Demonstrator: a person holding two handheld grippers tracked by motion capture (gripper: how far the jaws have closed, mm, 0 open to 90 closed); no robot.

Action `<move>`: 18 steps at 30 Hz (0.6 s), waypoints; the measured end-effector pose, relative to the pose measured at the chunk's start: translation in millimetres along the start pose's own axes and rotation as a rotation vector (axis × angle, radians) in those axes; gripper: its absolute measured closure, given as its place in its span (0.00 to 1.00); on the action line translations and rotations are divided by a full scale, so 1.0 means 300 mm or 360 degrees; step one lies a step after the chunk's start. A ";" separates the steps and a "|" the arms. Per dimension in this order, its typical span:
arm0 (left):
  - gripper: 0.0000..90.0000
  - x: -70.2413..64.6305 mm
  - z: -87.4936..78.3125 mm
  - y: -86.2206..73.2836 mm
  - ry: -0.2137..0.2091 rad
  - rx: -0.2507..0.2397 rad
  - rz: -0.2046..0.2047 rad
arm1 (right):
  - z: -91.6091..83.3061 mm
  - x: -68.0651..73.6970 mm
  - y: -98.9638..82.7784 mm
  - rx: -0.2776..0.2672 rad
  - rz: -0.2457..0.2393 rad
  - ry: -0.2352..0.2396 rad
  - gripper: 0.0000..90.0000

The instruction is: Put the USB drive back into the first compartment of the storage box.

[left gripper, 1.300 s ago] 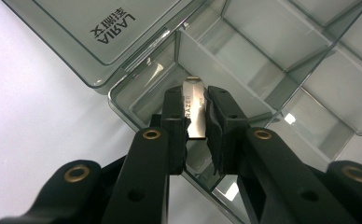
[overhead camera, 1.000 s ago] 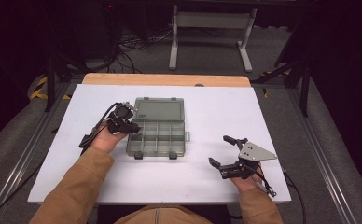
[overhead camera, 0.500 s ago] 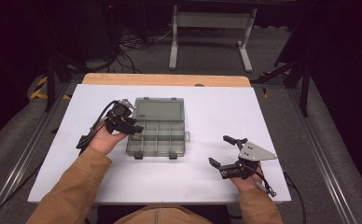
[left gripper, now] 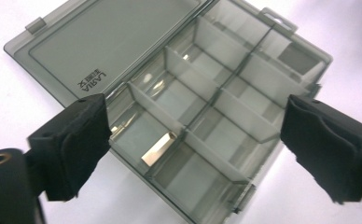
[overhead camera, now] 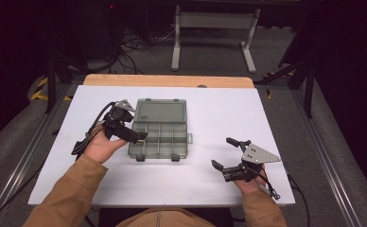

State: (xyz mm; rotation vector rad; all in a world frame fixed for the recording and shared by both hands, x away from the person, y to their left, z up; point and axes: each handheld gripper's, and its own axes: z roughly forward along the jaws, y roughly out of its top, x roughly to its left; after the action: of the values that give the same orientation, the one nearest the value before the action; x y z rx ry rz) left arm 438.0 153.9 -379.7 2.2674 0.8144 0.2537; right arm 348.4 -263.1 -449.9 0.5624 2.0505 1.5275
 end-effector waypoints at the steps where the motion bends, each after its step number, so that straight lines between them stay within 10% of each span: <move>1: 0.07 -0.011 -0.010 -0.002 -0.0004 -0.0021 0.0010 | 0.000 0.000 0.000 0.0000 0.0001 0.0000 0.07; 18: 0.02 -0.081 -0.107 -0.115 -0.0028 -0.0305 0.0110 | -0.001 0.002 0.000 -0.0005 0.0002 0.0000 0.07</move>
State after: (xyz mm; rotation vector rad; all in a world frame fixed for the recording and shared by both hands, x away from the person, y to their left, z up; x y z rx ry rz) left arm 389.8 175.8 -378.4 2.1165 0.6737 0.3292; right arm 347.7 -263.0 -449.9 0.5628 2.0481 1.5313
